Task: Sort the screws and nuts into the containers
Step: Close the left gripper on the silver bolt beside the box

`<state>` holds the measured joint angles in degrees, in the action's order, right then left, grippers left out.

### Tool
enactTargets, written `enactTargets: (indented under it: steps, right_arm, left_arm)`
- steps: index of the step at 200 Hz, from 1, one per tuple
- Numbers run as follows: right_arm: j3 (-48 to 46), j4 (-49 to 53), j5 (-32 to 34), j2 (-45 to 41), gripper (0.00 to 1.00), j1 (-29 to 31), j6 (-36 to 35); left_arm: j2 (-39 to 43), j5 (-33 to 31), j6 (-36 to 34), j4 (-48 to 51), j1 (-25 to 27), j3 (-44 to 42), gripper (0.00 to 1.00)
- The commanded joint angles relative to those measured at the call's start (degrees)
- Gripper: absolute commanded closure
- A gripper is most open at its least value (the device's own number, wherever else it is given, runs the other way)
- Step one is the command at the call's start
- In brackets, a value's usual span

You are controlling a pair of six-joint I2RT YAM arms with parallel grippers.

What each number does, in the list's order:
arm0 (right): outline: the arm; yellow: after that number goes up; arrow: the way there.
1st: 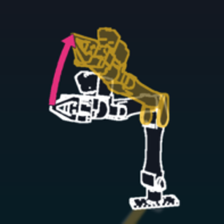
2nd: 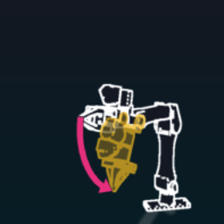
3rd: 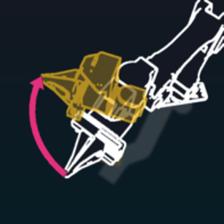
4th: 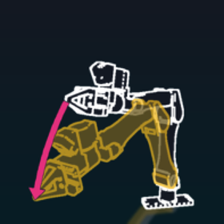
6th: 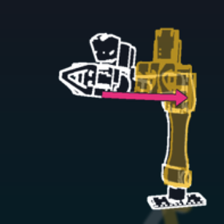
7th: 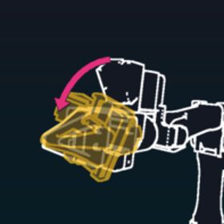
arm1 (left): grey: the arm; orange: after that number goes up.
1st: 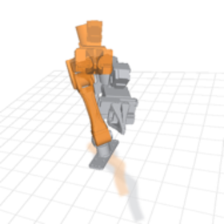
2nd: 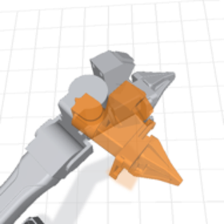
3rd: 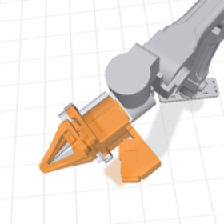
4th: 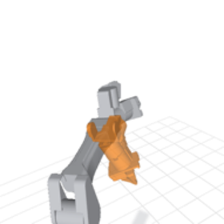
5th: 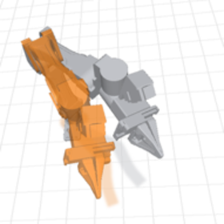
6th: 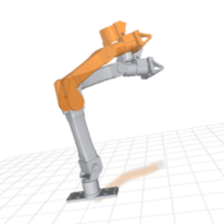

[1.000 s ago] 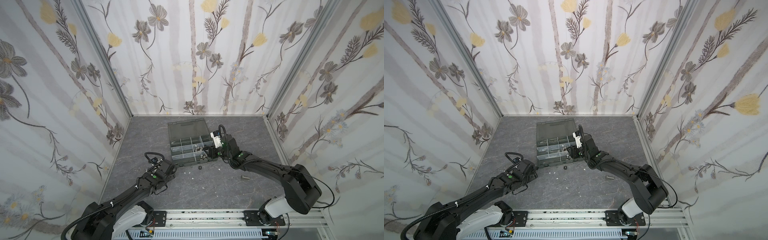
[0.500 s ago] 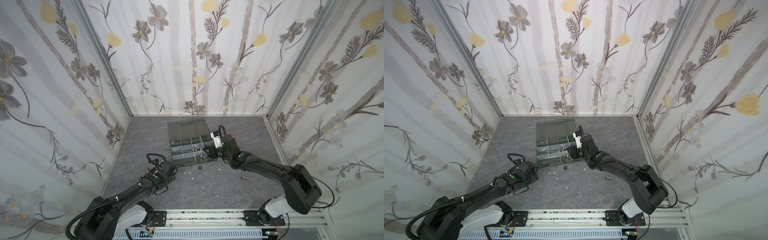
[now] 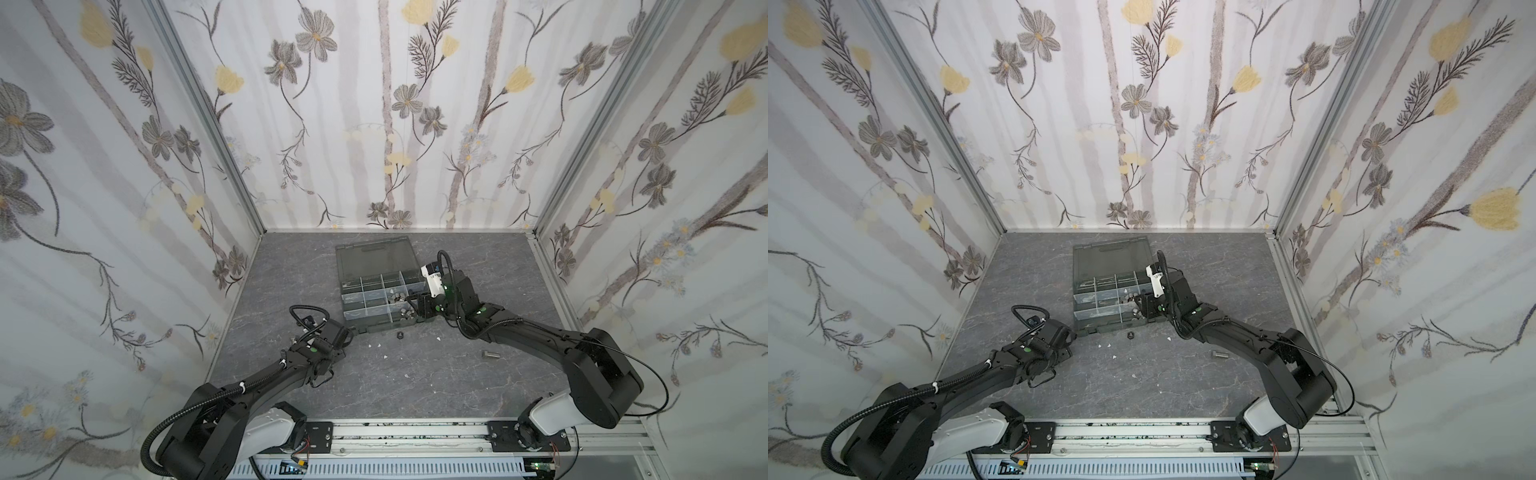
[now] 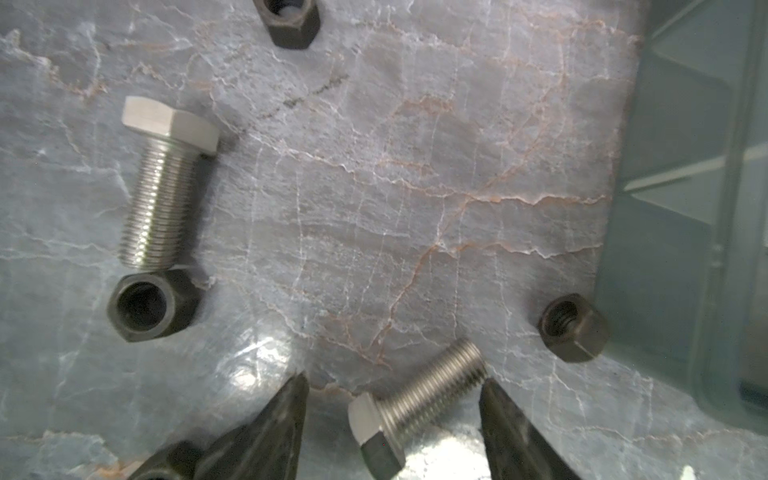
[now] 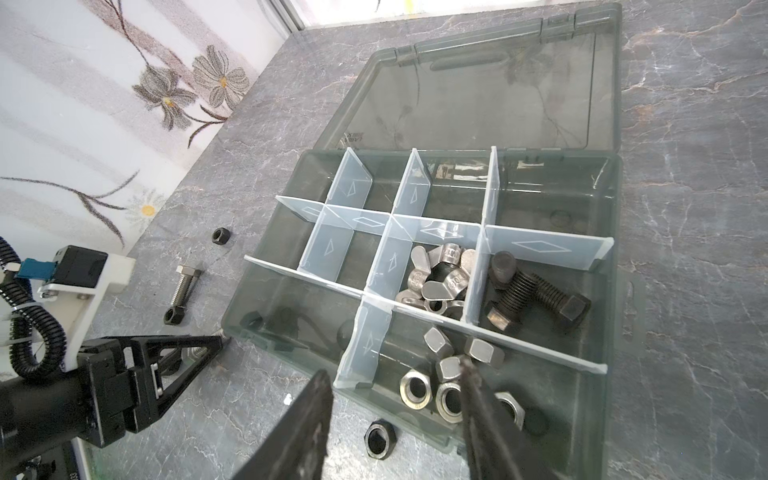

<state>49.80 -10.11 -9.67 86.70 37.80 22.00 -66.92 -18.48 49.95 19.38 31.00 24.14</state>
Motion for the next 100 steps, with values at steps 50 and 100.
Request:
enactTargets:
  steps: [50, 100]
  right_arm:
    - [-0.14, -1.75, 0.82, -0.39, 0.49, 0.05, -0.03]
    - [-0.05, -1.73, 0.87, -0.03, 0.49, -0.07, -0.03]
  left_arm:
    - [-0.55, -0.07, -0.68, -2.84, 0.1, -0.7, 0.49]
    - [1.69, 1.38, 0.32, -3.16, 1.32, -1.73, 0.61]
